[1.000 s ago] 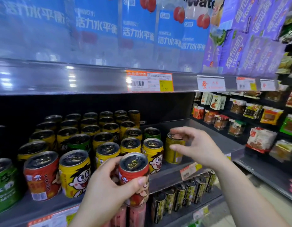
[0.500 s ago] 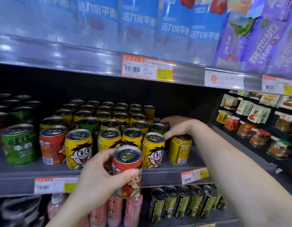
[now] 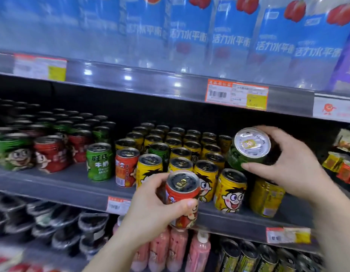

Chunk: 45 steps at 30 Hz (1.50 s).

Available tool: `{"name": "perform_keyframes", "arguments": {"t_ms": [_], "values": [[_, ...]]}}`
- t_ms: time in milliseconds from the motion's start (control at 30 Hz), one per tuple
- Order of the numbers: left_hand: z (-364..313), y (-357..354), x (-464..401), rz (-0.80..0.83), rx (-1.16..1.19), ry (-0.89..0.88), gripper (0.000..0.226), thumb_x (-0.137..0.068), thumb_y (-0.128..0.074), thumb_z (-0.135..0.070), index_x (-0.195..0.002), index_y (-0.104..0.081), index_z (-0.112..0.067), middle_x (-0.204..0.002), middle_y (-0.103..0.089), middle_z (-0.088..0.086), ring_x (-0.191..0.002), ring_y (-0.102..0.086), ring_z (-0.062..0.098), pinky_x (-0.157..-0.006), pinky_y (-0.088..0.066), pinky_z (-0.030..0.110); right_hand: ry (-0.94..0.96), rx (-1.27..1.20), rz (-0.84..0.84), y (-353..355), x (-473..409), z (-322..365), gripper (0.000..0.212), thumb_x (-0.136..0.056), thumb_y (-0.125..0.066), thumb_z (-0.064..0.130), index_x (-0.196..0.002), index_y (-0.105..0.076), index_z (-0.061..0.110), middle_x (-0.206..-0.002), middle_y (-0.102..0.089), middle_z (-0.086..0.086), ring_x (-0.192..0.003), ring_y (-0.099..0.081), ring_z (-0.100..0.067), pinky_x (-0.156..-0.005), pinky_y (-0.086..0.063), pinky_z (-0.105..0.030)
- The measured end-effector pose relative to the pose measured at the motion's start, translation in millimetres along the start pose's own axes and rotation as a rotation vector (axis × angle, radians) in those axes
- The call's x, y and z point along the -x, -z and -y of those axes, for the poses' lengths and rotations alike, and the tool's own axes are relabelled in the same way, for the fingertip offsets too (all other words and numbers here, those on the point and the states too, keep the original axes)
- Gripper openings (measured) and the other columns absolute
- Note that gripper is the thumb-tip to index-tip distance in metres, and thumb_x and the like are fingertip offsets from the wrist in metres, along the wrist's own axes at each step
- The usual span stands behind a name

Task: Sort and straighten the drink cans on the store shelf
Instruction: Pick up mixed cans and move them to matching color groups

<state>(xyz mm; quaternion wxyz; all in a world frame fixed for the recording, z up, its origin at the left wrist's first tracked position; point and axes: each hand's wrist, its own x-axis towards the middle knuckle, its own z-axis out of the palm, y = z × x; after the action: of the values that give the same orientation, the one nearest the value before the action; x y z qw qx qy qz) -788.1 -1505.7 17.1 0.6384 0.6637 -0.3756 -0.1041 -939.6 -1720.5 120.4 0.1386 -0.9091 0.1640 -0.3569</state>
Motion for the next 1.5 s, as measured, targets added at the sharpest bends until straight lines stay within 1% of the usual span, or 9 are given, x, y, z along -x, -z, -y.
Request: {"name": "perform_keyframes", "arguments": {"t_ms": [100,267,533,733,967,1067,1267,1400,1500], "values": [[2.4,32.0,3.1,-0.051,-0.020,-0.004,0.059,-0.051,-0.086,-0.045,-0.105,-0.064,-0.034,-0.102,-0.070,-0.014,-0.092,-0.065,-0.003,-0.074,-0.050,0.011,0.064,-0.154,0.020,-11.3,9.5,48.5,0.064,-0.051,-0.091,0.042,-0.104,-0.056,0.049,-0.099,-0.062,0.037,-0.095,-0.056,0.016,-0.077,-0.034,0.004],[13.0,112.8,17.2,-0.143,-0.042,0.030,0.057,-0.051,-0.084,-0.046,-0.103,-0.064,-0.037,-0.101,-0.070,-0.017,-0.090,-0.066,-0.003,-0.075,-0.050,0.016,0.059,-0.331,0.174,-81.7,4.3,124.2,0.075,-0.037,-0.079,0.065,-0.107,-0.059,0.050,-0.106,-0.064,0.033,-0.100,-0.059,0.011,-0.085,-0.043,-0.009],[46.3,322.4,32.9,-0.263,-0.145,0.120,0.055,-0.050,-0.085,-0.050,-0.099,-0.064,-0.035,-0.091,-0.072,-0.019,-0.082,-0.064,-0.008,-0.068,-0.046,0.010,-0.097,-0.470,0.212,-222.4,-11.7,257.3,0.053,-0.058,-0.089,0.024,-0.103,-0.064,0.037,-0.094,-0.064,0.038,-0.087,-0.059,0.017,-0.067,-0.039,0.001],[58.4,414.3,30.6,-0.264,-0.206,0.156,0.048,-0.058,-0.085,-0.043,-0.100,-0.063,-0.035,-0.093,-0.071,-0.012,-0.080,-0.061,-0.012,-0.068,-0.045,0.015,-0.237,-0.537,0.228,-278.4,-21.9,323.8,0.046,-0.063,-0.087,0.023,-0.101,-0.064,0.036,-0.090,-0.066,0.036,-0.083,-0.060,0.016,-0.065,-0.041,-0.001],[73.8,449.1,16.4,-0.294,-0.139,0.165,0.034,-0.060,-0.085,-0.032,-0.082,-0.059,-0.041,-0.078,-0.072,-0.019,-0.074,-0.065,-0.006,-0.063,-0.045,0.017,-0.384,-0.422,0.173,-303.4,-42.6,351.8,0.046,-0.061,-0.087,0.035,-0.101,-0.063,0.036,-0.090,-0.067,0.024,-0.083,-0.062,0.004,-0.067,-0.043,-0.013],[83.8,455.3,12.7,-0.268,-0.103,0.171,0.044,-0.053,-0.087,-0.048,-0.087,-0.061,-0.042,-0.085,-0.069,-0.030,-0.077,-0.064,-0.008,-0.065,-0.047,0.019,-0.405,-0.197,0.152,-310.5,-52.1,348.3,0.048,-0.065,-0.083,0.043,-0.101,-0.052,0.036,-0.085,-0.052,0.029,-0.080,-0.053,0.003,-0.064,-0.041,-0.018],[87.7,461.1,-1.4,-0.282,-0.096,0.160,0.057,-0.048,-0.082,-0.054,-0.099,-0.063,-0.039,-0.091,-0.073,-0.012,-0.081,-0.066,-0.002,-0.067,-0.047,0.018,-0.465,-0.107,0.130,-328.8,-67.0,334.0,0.058,-0.070,-0.078,0.046,-0.119,-0.056,0.026,-0.091,-0.059,0.016,-0.087,-0.056,-0.010,-0.074,-0.045,-0.028],[97.0,459.6,-6.1,-0.276,-0.093,0.166,0.071,-0.036,-0.077,-0.068,-0.100,-0.063,-0.040,-0.095,-0.072,-0.019,-0.083,-0.065,-0.006,-0.070,-0.050,0.021,-0.504,-0.043,0.203,-339.6,-71.4,327.9,0.070,-0.076,-0.072,0.048,-0.135,-0.045,0.021,-0.114,-0.061,0.004,-0.099,-0.057,-0.018,-0.081,-0.047,-0.030],[100.4,459.7,-6.1,-0.289,-0.115,0.153,0.076,-0.035,-0.076,-0.070,-0.104,-0.063,-0.039,-0.096,-0.072,-0.014,-0.084,-0.065,-0.007,-0.069,-0.049,0.019,-0.380,0.149,0.015,-340.3,-73.4,337.8,0.090,-0.074,-0.067,0.061,-0.146,-0.029,0.024,-0.137,-0.044,-0.003,-0.123,-0.046,-0.023,-0.094,-0.044,-0.035]]}}
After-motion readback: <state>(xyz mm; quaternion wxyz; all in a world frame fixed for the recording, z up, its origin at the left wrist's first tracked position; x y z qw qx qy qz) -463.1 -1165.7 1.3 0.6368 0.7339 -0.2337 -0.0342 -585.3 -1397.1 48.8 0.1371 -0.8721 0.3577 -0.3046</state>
